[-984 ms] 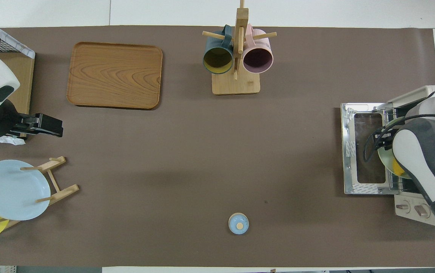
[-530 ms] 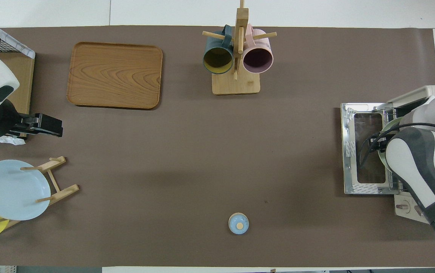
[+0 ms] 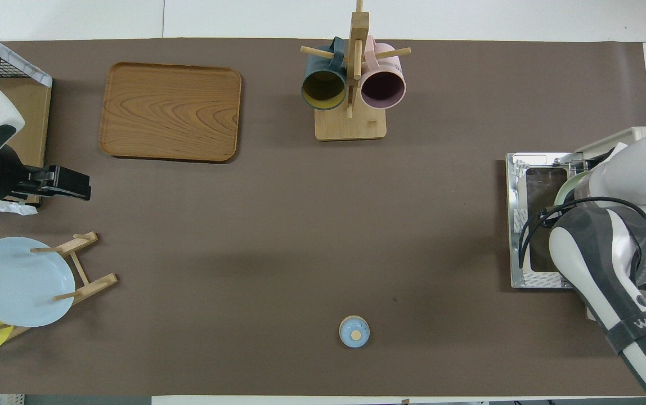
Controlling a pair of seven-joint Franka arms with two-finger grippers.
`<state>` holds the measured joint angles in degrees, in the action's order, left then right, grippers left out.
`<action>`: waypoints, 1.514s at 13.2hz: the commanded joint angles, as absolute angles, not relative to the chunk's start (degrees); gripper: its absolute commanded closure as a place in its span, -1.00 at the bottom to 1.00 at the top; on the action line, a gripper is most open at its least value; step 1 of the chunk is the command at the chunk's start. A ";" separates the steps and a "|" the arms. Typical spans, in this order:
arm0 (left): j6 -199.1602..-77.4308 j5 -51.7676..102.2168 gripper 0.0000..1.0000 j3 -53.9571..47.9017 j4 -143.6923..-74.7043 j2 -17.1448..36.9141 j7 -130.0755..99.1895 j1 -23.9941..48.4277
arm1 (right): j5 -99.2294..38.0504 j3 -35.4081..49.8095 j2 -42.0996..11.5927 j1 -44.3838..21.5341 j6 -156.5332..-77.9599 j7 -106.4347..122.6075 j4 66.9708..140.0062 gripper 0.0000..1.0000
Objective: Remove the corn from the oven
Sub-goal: 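Pull the plate with corn out and carry it toward the table center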
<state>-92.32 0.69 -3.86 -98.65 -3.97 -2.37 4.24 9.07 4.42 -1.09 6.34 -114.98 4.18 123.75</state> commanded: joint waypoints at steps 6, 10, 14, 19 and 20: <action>-93.52 0.09 -1.00 -4.22 -100.63 -5.71 -2.02 3.60 | 14.06 4.92 -1.23 -13.86 -95.64 -18.33 111.63 1.00; -93.78 0.35 -1.00 -4.22 -100.63 -5.71 -1.67 2.73 | 12.75 5.10 -1.67 -23.09 -96.24 -29.07 109.87 1.00; -95.27 1.41 -1.00 -4.22 -100.63 -5.63 -1.58 0.97 | 8.09 5.27 -9.82 -31.36 -94.04 -40.67 96.89 1.00; -96.15 1.49 -1.00 -4.22 -100.63 -5.62 -1.58 -0.18 | 7.82 5.36 -27.38 -41.03 -91.40 -56.31 79.14 1.00; -96.15 1.41 -1.00 -4.13 -100.72 -5.62 -1.50 -0.26 | 7.91 5.36 -30.64 -41.83 -91.67 -57.64 75.97 1.00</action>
<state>-94.78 0.85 -3.82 -98.66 -3.97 -2.33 0.73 7.92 5.39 -21.33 -40.34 -94.11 -54.40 86.69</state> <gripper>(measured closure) 0.000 0.974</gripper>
